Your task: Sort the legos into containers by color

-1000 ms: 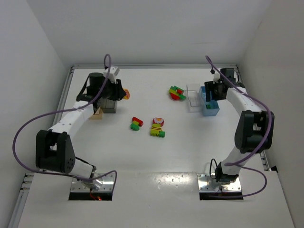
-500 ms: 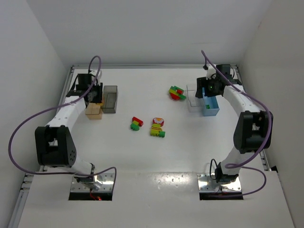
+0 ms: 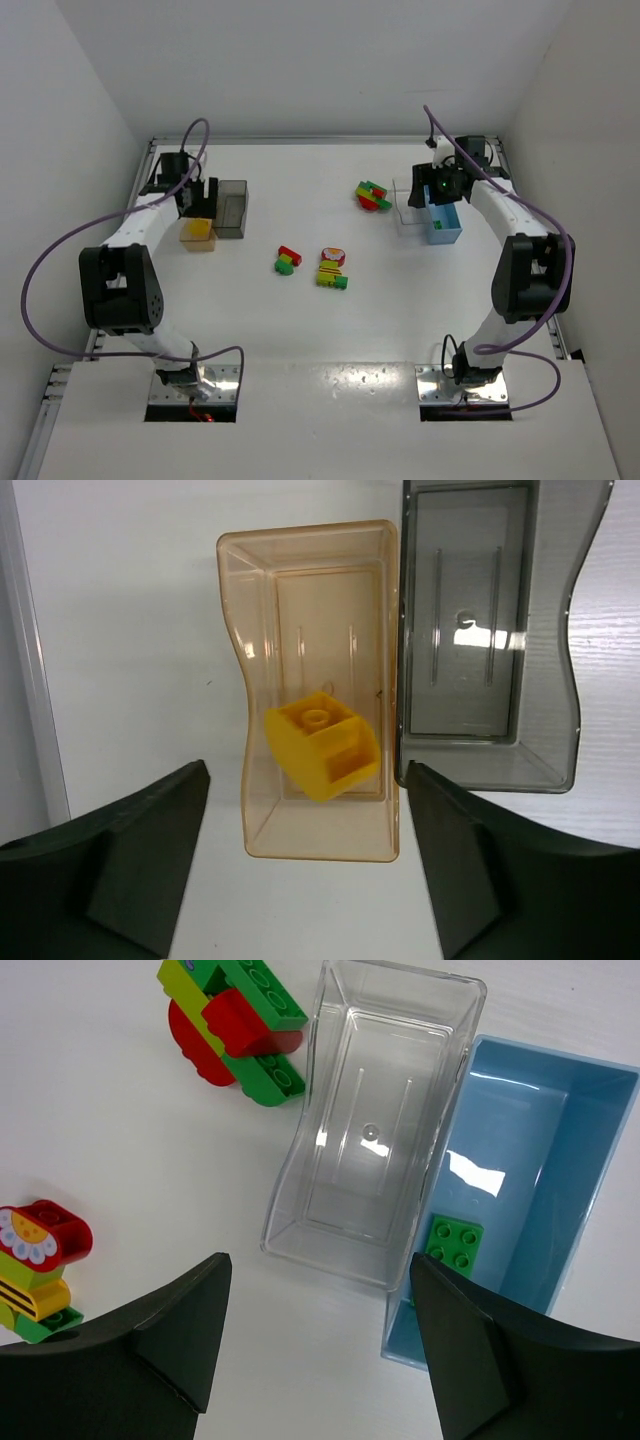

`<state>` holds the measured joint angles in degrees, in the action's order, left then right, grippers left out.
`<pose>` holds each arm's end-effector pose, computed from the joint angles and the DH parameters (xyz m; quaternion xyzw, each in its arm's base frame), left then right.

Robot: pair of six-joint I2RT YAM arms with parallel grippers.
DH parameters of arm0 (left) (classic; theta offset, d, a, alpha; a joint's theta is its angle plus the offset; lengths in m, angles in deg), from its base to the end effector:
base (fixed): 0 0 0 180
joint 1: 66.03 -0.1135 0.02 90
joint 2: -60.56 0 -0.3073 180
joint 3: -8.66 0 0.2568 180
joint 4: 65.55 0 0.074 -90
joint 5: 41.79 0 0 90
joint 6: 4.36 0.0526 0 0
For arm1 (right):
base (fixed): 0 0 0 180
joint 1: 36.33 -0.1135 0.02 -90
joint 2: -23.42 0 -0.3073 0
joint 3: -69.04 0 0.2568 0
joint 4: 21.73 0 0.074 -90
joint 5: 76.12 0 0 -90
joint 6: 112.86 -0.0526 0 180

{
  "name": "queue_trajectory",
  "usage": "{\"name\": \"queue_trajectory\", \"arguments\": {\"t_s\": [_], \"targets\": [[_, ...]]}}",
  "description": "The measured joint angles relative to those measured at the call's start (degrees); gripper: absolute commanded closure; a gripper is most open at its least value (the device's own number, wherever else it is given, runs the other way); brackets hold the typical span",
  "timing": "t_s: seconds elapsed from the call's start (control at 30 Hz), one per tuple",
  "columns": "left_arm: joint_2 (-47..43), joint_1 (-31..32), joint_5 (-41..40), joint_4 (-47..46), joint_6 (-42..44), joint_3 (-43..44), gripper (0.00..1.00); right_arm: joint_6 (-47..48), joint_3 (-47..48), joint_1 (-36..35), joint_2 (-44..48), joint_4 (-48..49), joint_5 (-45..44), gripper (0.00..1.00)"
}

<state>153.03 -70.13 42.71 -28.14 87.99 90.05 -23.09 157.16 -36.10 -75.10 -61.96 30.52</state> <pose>0.3677 0.0314 0.2765 -0.0313 0.9337 0.0647 0.3509 0.3971 0.0135 0.2749 -0.0450 0.9318 0.1362 0.3333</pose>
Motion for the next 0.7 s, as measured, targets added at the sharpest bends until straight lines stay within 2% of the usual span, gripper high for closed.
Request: {"name": "queue_trajectory", "arguments": {"t_s": [0.03,0.13,0.2,0.3,0.37,0.47,0.53,0.6,0.7], "targets": [[0.0,-0.1,0.4,0.0,0.0,0.0,0.07,0.0,0.0,0.0,0.0,0.0,0.1,0.27],[-1.2,-0.3,3.5,-1.0,-0.1,-0.4,0.06,0.2,0.0,-0.2,0.0,0.0,0.5,0.27],[-4.1,-0.7,8.8,-2.4,0.0,-1.7,0.06,0.3,0.0,-0.3,0.0,0.0,1.6,0.27],[-9.4,0.3,19.4,-2.8,1.0,-1.9,0.16,0.9,0.0,-1.1,0.0,-0.3,3.7,0.27],[-10.9,3.7,23.5,-2.2,1.4,-0.1,0.22,1.3,0.0,-1.9,0.2,-0.6,5.0,0.27],[-11.6,10.2,24.5,-3.5,-0.1,0.2,0.22,1.6,-0.5,-3.0,0.9,-0.7,6.3,0.27],[-13.8,15.2,23.3,-5.2,-2.3,-3.5,0.22,1.7,-1.2,-3.4,1.8,-0.7,6.8,0.27],[-16.9,19.8,21.7,-4.8,-4.6,-7.9,0.29,1.7,-2.3,-3.4,3.1,-0.8,7.1,0.27],[-19.4,26.6,17.9,-3.4,-8.1,-11.6,0.31,1.7,-3.8,-3.4,4.9,-1.0,7.3,0.27]]}}
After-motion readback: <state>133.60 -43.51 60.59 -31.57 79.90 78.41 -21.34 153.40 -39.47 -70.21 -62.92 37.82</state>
